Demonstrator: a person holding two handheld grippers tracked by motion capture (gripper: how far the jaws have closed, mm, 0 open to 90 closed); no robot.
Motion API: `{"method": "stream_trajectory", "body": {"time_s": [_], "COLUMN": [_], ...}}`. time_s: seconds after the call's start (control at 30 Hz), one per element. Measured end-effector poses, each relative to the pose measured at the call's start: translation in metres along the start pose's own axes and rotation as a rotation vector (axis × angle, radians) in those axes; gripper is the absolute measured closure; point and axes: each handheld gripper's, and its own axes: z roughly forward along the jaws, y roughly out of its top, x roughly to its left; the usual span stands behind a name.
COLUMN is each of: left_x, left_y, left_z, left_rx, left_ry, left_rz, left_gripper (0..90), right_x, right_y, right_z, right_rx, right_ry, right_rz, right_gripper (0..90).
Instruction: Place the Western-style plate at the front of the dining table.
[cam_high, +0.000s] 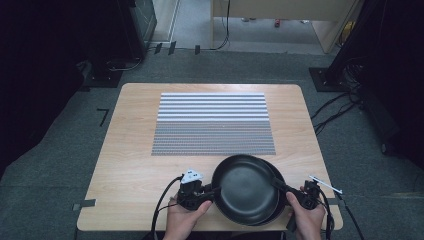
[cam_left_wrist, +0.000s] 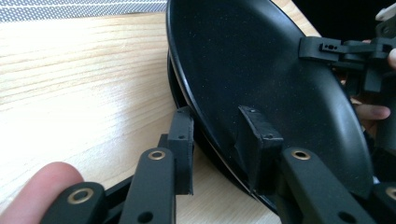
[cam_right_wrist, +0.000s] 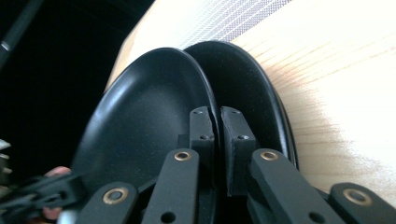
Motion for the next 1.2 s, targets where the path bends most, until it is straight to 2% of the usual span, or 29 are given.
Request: {"method": "stream_trajectory", "body": {"time_s": [0.23, 0.37, 0.57, 0.73, 1.0, 1.07, 1.13, 1.2], "left_x": [0.002, 0.004, 0.006, 0.013, 0.026, 0.034, 0.037, 0.045], "left_y": [0.008, 0.016, 0.026, 0.042, 0.065, 0.073, 0.076, 0.083], "left_z": [0.004, 0.003, 0.001, -0.002, -0.006, -0.006, -0.006, -0.005], "left_rx": [0.013, -0.004, -0.020, -0.036, -0.068, -0.075, -0.076, -0.080], "left_ry": [0.007, 0.002, -0.010, -0.022, -0.011, -0.012, -0.010, -0.006], "left_rz": [-0.002, -0.015, -0.028, -0.043, -0.063, -0.082, -0.086, -0.103], "left_gripper": [70.5, 71.6, 71.7, 71.9, 72.3, 72.7, 72.8, 73.1], "right_x": [0.003, 0.008, 0.017, 0.031, 0.048, 0.052, 0.054, 0.056], "right_y": [0.006, 0.011, 0.022, 0.041, 0.070, 0.076, 0.079, 0.087], "right_z": [0.000, -0.001, 0.000, 0.008, 0.030, 0.036, 0.040, 0.052], "right_rx": [-0.005, -0.008, -0.017, -0.019, -0.018, -0.012, -0.010, -0.004], "right_ry": [-0.003, 0.003, 0.005, -0.003, 0.005, 0.006, 0.007, 0.004], "right_rz": [-0.028, -0.020, -0.034, -0.068, -0.100, -0.105, -0.105, -0.112], "right_gripper": [84.8, 84.6, 84.6, 84.5, 84.3, 84.3, 84.2, 84.2]}}
